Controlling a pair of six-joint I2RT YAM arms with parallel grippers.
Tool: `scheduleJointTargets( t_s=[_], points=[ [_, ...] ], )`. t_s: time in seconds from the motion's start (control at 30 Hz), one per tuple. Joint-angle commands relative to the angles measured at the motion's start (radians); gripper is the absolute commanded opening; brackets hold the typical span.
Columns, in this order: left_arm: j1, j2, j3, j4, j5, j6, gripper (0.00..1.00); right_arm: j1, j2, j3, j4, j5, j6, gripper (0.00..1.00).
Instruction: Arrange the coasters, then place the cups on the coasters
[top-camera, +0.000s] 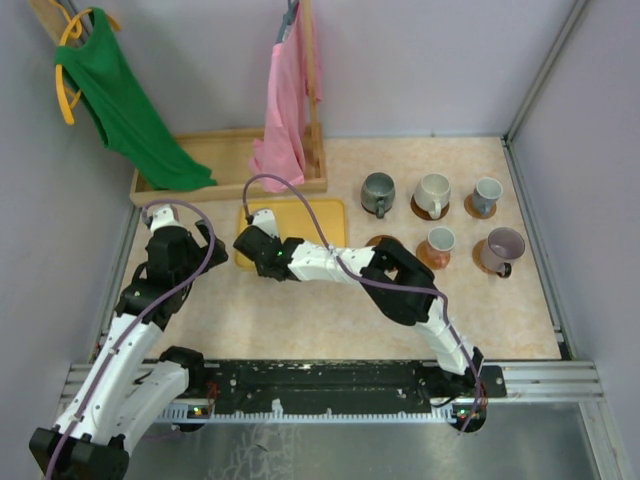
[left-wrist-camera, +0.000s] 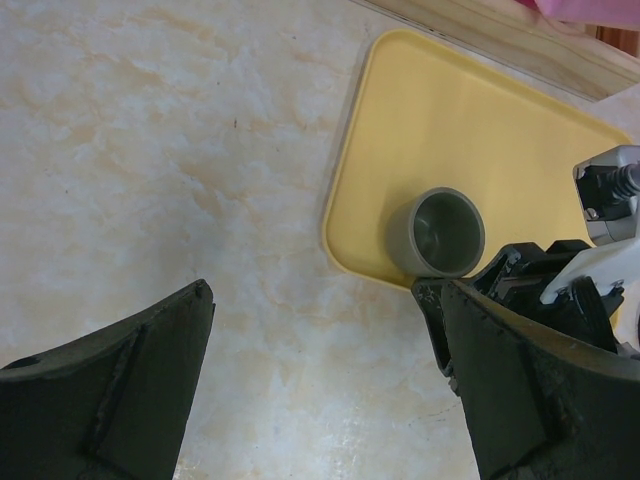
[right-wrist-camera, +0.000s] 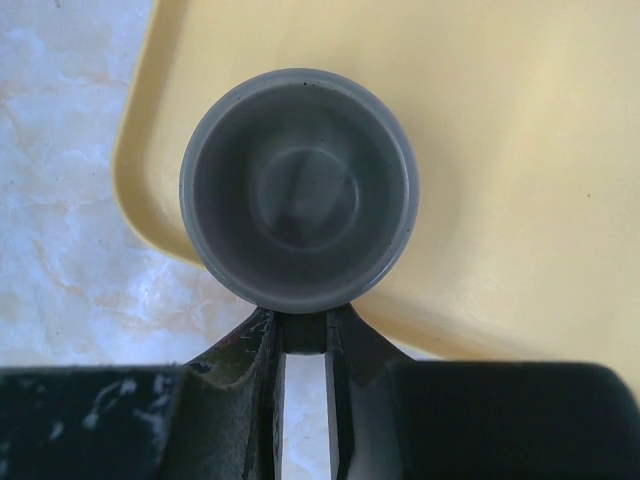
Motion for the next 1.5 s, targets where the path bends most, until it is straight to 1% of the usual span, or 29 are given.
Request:
scheduleJointTargets(
  t_s=[0.0, 0.23, 0.53, 0.67, 0.83, 1.0, 1.17, 1.33, 1.47],
  points=[
    [0.006, 0.000, 0.011, 0.025, 0.013, 0.007, 1.00, -0.005, -0.112, -0.028, 0.056, 0.077, -0.011, 0.00],
    [0.006, 0.005, 0.010, 0.026, 0.018, 0.008, 1.00, -0.009, -0.254, -0.136, 0.053, 0.148, -0.022, 0.00],
    [0.006, 0.017, 0.004, 0.043, 0.040, -0.005, 1.00, -0.028, -0.492, -0.371, 0.028, 0.229, 0.012, 0.00],
    [0.006, 0.029, 0.002, 0.062, 0.069, -0.019, 1.00, -0.057, -0.620, -0.498, 0.015, 0.253, 0.027, 0.00],
    [0.006, 0.043, 0.002, 0.068, 0.059, -0.017, 1.00, -0.112, -0.762, -0.645, -0.004, 0.290, 0.035, 0.00],
    [0.006, 0.048, 0.004, 0.063, 0.060, -0.019, 1.00, -0.187, -0.884, -0.770, 0.005, 0.282, 0.036, 0.00],
    [0.006, 0.046, -0.001, 0.057, 0.055, -0.020, 1.00, -0.251, -0.948, -0.855, 0.030, 0.262, 0.026, 0.00],
    [0.007, 0.046, -0.007, 0.057, 0.048, -0.019, 1.00, -0.317, -0.954, -0.914, 0.068, 0.216, 0.020, 0.00],
    [0.006, 0.040, -0.009, 0.053, 0.039, -0.020, 1.00, -0.337, -0.949, -0.956, 0.112, 0.192, 0.023, 0.00]
  ],
)
